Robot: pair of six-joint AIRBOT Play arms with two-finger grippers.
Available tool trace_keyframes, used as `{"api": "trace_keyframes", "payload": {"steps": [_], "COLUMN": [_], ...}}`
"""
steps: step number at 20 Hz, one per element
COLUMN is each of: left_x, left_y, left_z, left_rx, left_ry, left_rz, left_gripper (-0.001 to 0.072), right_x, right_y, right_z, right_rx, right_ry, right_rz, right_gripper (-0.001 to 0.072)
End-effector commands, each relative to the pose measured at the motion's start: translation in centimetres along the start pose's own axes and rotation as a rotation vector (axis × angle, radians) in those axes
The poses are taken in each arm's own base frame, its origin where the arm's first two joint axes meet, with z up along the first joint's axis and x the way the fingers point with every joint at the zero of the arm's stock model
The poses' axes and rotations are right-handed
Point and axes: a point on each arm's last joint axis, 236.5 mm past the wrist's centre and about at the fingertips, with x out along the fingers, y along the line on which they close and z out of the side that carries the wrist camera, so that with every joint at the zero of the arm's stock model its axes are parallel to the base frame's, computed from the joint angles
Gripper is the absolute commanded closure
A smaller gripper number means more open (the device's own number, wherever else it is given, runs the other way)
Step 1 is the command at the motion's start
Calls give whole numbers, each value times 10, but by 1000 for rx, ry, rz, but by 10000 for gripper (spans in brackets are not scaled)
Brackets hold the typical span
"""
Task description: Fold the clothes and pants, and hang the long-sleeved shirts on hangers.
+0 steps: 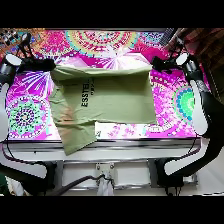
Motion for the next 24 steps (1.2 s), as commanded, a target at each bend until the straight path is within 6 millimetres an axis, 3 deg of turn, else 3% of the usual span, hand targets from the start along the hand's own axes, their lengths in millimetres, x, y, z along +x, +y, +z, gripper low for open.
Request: {"api": "trace_keyframes", "payload": {"steps": [1, 3, 6, 7, 8, 9, 10, 13, 15, 16, 18, 21, 23, 24], "left_x": [-4, -8, -5, -4, -3, -4, -8, -31, -61, -80, -110, -120, -120, -122], "left_y": [16, 10, 2, -2, -6, -9, -10, -4, 8, 13, 18, 18, 0, -9], "left_z": [-49, -64, -71, -73, -74, -77, -81, -91, -104, -119, -147, -166, -162, -159], "left_rx": [-11, -19, -12, -8, -2, -8, -22, -77, -147, -159, -180, -334, -400, -417], "left_ry": [203, 269, 296, 304, 310, 323, 342, 400, 475, 535, 592, 435, 289, 231], "left_rz": [35, 7, -9, -17, -21, -27, -30, -35, -7, 10, 53, 139, 98, 70], "left_gripper": [707, 705, 701, 660, 490, 307, 273, 292, 462, 513, 705, 699, 685, 617], "right_x": [-1, -8, -6, -6, -9, -15, -24, -67, -96, -108, -123, -126, -124, -122], "right_y": [-26, -51, -59, -57, -54, -53, -51, -49, -52, -54, -65, -97, -119, -124], "right_z": [-66, -94, -108, -111, -115, -117, -116, -111, -128, -145, -186, -244, -285, -302], "right_rx": [-46, -101, -115, -109, -101, -103, -109, -152, -155, -141, -109, 54, 212, 274], "right_ry": [262, 372, 415, 422, 439, 451, 454, 433, 432, 444, 442, 370, 366, 366], "right_rz": [-102, -202, -224, -215, -206, -209, -210, -244, -267, -271, -280, -313, -315, -301], "right_gripper": [693, 692, 684, 555, 326, 304, 327, 329, 397, 395, 394, 369, 362, 362]}}
